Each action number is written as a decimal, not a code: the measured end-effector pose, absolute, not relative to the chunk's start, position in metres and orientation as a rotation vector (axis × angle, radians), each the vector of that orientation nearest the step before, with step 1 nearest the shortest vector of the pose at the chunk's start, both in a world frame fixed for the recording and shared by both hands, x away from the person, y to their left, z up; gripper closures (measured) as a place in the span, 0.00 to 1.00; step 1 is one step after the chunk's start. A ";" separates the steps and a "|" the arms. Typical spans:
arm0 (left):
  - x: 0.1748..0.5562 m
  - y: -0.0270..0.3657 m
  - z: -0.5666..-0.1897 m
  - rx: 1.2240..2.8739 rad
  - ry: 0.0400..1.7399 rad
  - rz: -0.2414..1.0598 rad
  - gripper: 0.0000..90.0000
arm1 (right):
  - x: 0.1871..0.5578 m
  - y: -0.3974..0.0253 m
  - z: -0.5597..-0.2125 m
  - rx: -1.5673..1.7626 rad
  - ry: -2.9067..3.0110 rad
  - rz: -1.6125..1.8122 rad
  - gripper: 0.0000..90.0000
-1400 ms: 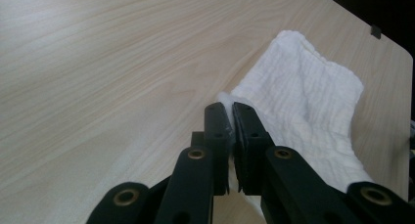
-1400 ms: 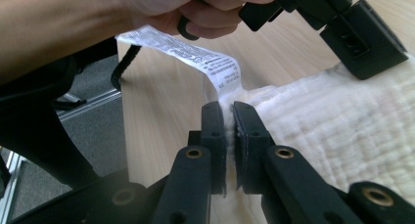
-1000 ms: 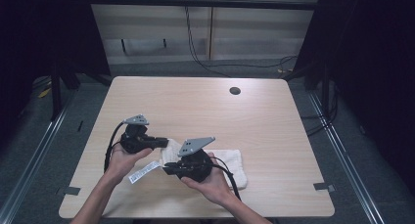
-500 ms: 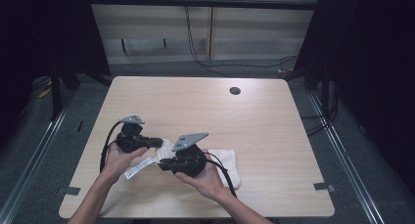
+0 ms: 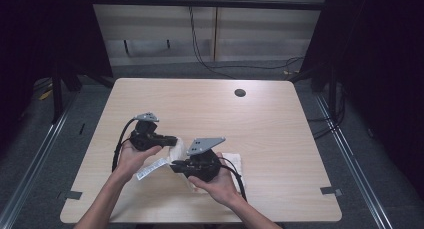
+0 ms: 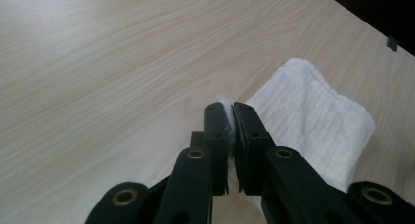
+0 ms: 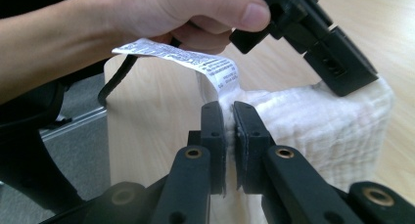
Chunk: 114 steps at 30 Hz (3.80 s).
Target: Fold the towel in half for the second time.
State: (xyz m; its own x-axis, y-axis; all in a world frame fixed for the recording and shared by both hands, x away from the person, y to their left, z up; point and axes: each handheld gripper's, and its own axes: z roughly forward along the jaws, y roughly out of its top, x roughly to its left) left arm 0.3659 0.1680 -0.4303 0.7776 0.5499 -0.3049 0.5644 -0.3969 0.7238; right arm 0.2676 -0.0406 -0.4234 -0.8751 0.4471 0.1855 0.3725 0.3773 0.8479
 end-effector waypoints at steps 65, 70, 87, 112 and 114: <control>0.376 0.011 -0.471 2.234 0.698 -0.228 0.91 | 0.234 -0.175 -0.474 1.059 2.502 1.335 0.86; 0.375 0.005 -0.474 2.237 0.693 -0.238 0.89 | 0.232 -0.181 -0.478 1.105 2.484 1.343 0.80; 0.374 0.000 -0.470 2.179 0.659 -0.247 0.68 | 0.233 -0.196 -0.480 1.222 2.432 1.281 0.41; 0.355 0.053 -0.455 2.153 0.672 -0.119 0.56 | 0.239 -0.244 -0.453 1.338 2.144 1.281 0.39; 0.353 0.060 -0.454 2.161 0.677 -0.103 0.55 | 0.243 -0.247 -0.451 1.351 2.131 1.286 0.39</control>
